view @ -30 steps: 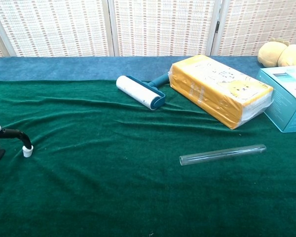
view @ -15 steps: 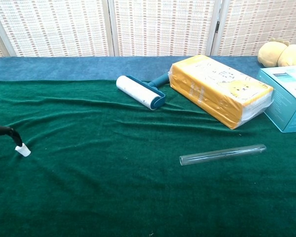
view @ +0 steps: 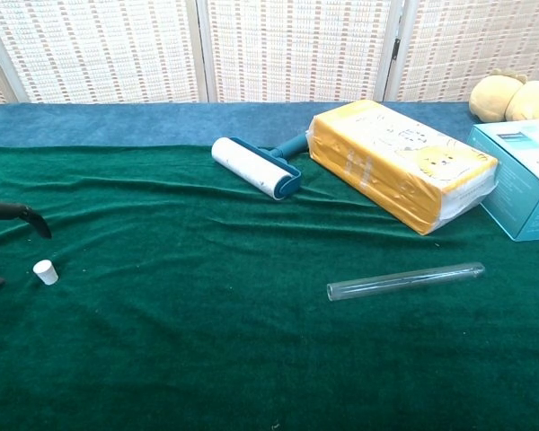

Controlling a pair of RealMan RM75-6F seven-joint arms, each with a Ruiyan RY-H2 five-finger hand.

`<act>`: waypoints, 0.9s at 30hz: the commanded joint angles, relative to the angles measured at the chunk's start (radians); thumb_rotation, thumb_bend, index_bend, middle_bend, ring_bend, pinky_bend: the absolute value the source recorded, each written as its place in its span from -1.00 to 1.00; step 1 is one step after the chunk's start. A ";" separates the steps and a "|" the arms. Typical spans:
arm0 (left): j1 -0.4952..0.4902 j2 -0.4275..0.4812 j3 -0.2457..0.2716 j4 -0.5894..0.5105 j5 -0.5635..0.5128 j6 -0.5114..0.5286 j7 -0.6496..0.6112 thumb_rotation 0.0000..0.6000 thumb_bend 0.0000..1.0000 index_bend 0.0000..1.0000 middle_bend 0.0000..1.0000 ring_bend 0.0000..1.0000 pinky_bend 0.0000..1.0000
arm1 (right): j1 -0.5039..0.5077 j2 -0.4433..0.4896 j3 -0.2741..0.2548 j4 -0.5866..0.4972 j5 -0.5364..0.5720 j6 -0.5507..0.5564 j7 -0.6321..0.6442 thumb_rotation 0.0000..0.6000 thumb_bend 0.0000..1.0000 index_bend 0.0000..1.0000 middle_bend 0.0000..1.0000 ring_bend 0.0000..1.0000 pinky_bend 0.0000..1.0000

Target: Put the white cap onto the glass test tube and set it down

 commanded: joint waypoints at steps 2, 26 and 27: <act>-0.009 -0.029 -0.007 0.037 -0.010 -0.018 -0.030 1.00 -0.28 -0.26 0.98 0.61 0.46 | -0.001 -0.001 0.000 0.004 0.003 0.000 0.004 1.00 -0.08 -0.77 -0.75 -0.72 -0.90; -0.047 -0.112 -0.030 0.141 -0.024 -0.055 -0.084 1.00 -0.24 -0.09 0.98 0.63 0.46 | 0.005 -0.009 0.003 0.018 0.011 -0.017 0.017 1.00 -0.08 -0.77 -0.75 -0.72 -0.90; -0.048 -0.115 -0.031 0.145 -0.026 -0.056 -0.087 1.00 -0.24 -0.09 0.98 0.63 0.46 | 0.005 -0.008 0.003 0.018 0.012 -0.017 0.016 1.00 -0.08 -0.77 -0.75 -0.72 -0.90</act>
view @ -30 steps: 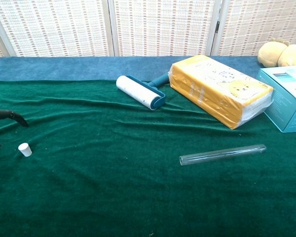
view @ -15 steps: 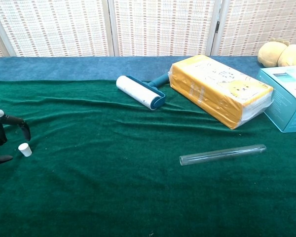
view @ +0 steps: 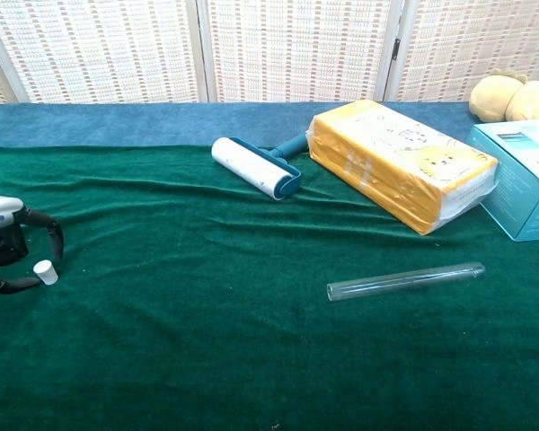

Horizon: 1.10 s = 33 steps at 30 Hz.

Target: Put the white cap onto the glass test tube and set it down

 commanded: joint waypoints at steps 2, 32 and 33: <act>-0.003 -0.008 -0.003 0.012 -0.005 -0.003 -0.007 1.00 -0.24 -0.08 0.98 0.63 0.46 | 0.001 0.001 0.001 -0.002 0.001 -0.002 -0.002 1.00 -0.08 -0.77 -0.75 -0.72 -0.90; -0.010 -0.018 0.005 0.041 -0.012 -0.016 -0.018 1.00 -0.15 -0.04 0.98 0.63 0.46 | 0.009 -0.004 0.004 -0.002 0.014 -0.019 -0.011 1.00 -0.08 -0.77 -0.75 -0.72 -0.90; -0.010 -0.018 0.005 0.042 -0.012 -0.015 -0.020 1.00 -0.15 -0.04 0.98 0.63 0.46 | 0.009 -0.005 0.004 -0.002 0.014 -0.019 -0.010 1.00 -0.08 -0.77 -0.75 -0.73 -0.90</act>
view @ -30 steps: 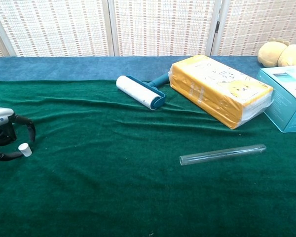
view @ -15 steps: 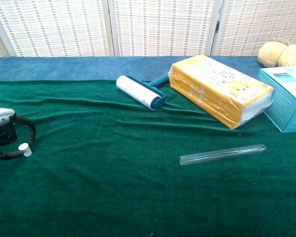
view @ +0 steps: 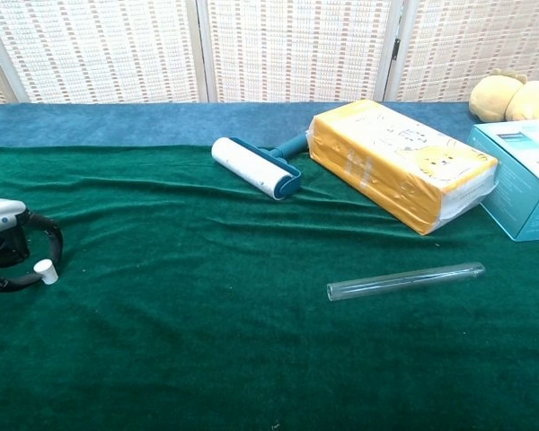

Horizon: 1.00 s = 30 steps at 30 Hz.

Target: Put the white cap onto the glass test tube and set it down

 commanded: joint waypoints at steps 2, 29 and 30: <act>0.001 -0.001 0.000 0.002 0.000 0.002 -0.003 1.00 -0.15 -0.03 0.98 0.63 0.46 | 0.000 0.000 0.000 0.000 0.000 0.000 0.000 1.00 -0.08 -0.77 -0.75 -0.73 -0.90; 0.022 0.038 -0.025 -0.026 0.007 0.075 -0.087 1.00 -0.06 0.19 0.98 0.65 0.46 | 0.032 0.005 -0.004 -0.032 -0.028 -0.040 -0.063 1.00 -0.08 -0.77 -0.62 -0.58 -0.86; 0.025 0.049 -0.027 -0.039 0.009 0.083 -0.096 1.00 -0.06 0.19 0.98 0.65 0.46 | 0.043 0.006 -0.005 -0.040 -0.033 -0.057 -0.082 1.00 -0.08 -0.77 -0.57 -0.52 -0.81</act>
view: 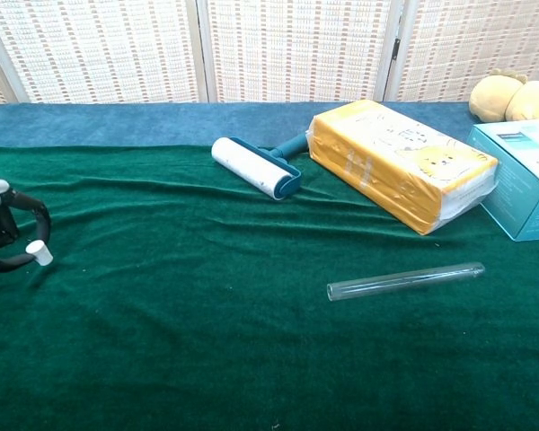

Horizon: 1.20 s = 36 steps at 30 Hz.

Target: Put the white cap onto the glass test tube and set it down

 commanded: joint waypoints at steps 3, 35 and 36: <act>0.011 0.042 -0.009 -0.054 0.010 0.034 -0.026 1.00 -0.05 0.19 0.98 0.65 0.46 | 0.052 0.000 0.002 -0.037 -0.023 -0.071 -0.079 1.00 -0.12 -0.73 -0.36 -0.25 -0.48; 0.037 0.088 0.024 -0.148 0.040 0.052 -0.003 1.00 -0.05 0.19 0.98 0.65 0.46 | 0.426 -0.437 0.093 0.090 0.368 -0.546 -0.568 1.00 -0.18 -0.19 0.85 1.00 1.00; 0.037 0.087 0.024 -0.147 0.040 0.051 -0.004 1.00 -0.05 0.19 0.98 0.65 0.46 | 0.432 -0.444 0.093 0.098 0.375 -0.548 -0.572 1.00 -0.18 -0.18 0.85 1.00 1.00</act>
